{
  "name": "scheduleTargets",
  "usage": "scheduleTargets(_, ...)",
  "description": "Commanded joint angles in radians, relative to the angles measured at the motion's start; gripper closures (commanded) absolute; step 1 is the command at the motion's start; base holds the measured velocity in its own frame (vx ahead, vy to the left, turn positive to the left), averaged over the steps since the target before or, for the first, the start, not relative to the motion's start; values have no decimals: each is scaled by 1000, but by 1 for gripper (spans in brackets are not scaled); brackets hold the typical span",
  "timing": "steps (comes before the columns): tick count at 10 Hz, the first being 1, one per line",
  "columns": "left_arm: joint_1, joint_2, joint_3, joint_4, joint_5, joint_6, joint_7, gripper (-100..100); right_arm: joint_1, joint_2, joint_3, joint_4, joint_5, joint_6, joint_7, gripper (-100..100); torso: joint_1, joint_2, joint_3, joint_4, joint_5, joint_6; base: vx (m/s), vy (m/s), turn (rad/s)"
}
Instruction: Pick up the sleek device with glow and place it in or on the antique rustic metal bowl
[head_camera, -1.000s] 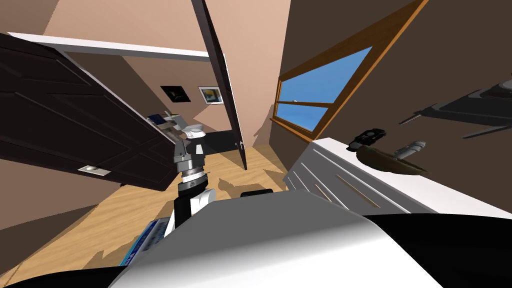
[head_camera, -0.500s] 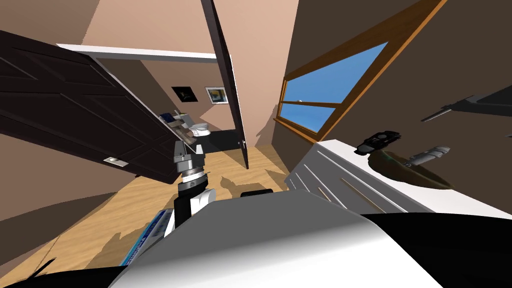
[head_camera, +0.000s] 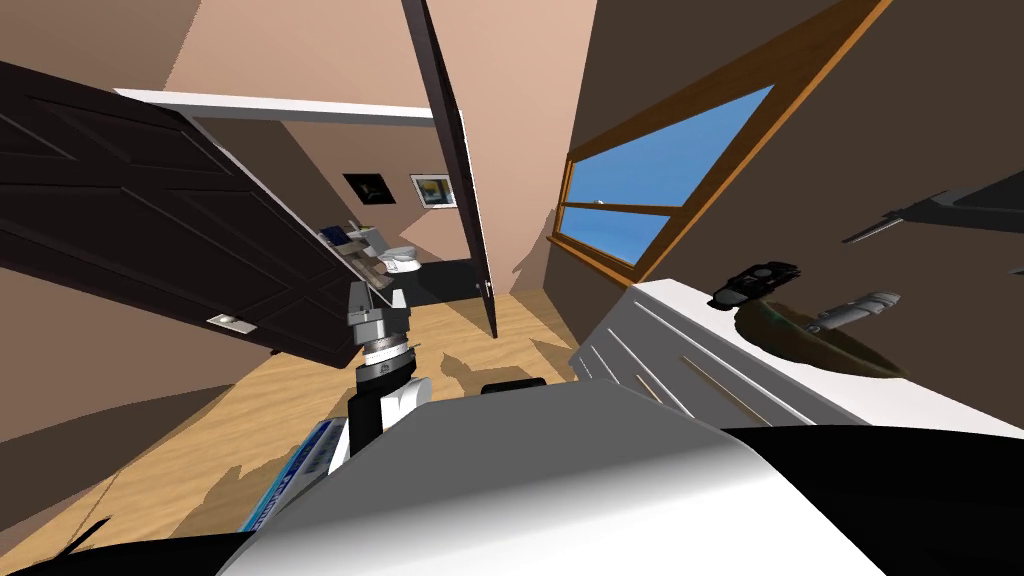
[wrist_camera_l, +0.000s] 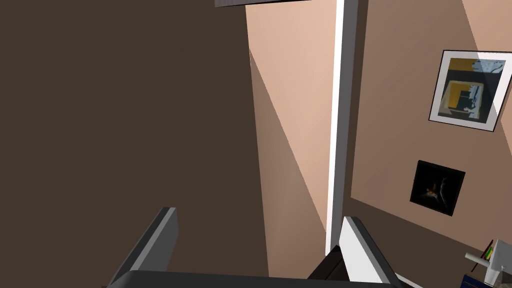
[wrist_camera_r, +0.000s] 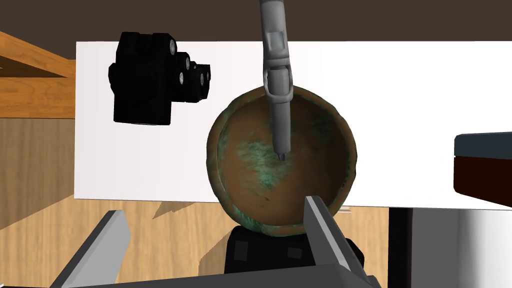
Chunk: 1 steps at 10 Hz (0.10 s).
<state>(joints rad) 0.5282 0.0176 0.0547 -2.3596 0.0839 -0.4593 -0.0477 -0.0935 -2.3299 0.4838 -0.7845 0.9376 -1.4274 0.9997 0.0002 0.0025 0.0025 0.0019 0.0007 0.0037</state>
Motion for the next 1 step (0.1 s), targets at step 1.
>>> scheduleTargets(1,0,0,0,0,0,0,0,0,0,0,0,0,0,0,0,0,0,0,0,0,0,0,0,0,0)
